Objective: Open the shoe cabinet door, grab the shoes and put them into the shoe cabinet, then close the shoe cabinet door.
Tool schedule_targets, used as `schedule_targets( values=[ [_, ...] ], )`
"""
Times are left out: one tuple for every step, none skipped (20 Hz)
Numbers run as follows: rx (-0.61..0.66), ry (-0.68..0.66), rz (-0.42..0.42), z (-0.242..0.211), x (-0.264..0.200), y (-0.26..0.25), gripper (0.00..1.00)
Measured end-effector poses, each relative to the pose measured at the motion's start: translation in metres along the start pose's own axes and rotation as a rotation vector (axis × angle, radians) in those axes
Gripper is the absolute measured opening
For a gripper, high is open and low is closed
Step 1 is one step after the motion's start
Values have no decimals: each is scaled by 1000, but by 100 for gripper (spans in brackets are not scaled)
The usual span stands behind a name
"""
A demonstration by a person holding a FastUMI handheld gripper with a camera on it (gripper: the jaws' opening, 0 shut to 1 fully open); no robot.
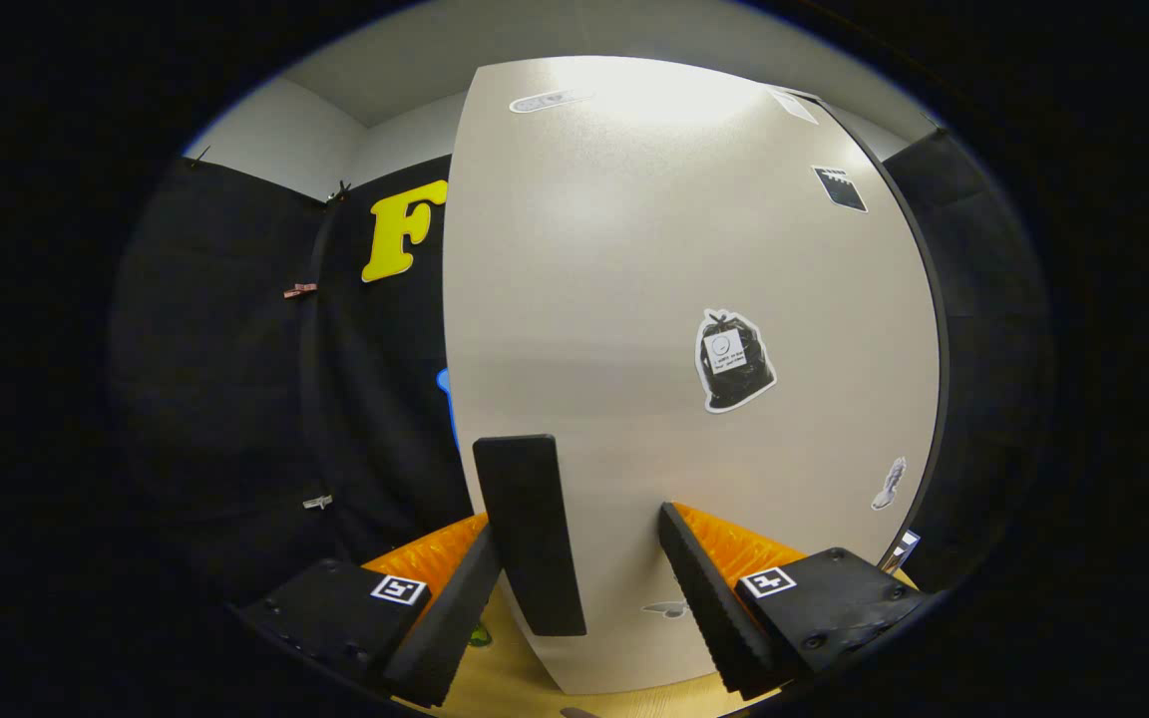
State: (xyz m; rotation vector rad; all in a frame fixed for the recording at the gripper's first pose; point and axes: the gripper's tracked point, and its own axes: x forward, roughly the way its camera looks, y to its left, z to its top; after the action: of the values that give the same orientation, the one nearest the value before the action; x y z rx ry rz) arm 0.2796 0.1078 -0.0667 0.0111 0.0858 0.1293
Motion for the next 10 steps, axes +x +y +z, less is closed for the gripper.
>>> schedule_targets(
  values=[
    [-2, 1, 4, -1, -2, 2, 98],
    [-5, -3, 9, 0, -4, 4, 98],
    [-9, -8, 13, 2, -8, 6, 98],
    [-11, -14, 16, 4, -11, 7, 98],
    [-11, -18, 16, 5, -15, 8, 98],
    [-11, -21, 15, 7, -20, 7, 98],
    [-13, -27, 12, 10, -25, 5, 98],
    [-16, -32, 11, 12, -31, 3, 98],
    [-22, -39, 7, 14, -35, 1, 98],
    [-26, -46, 3, 17, -40, -1, 98]
  ],
)
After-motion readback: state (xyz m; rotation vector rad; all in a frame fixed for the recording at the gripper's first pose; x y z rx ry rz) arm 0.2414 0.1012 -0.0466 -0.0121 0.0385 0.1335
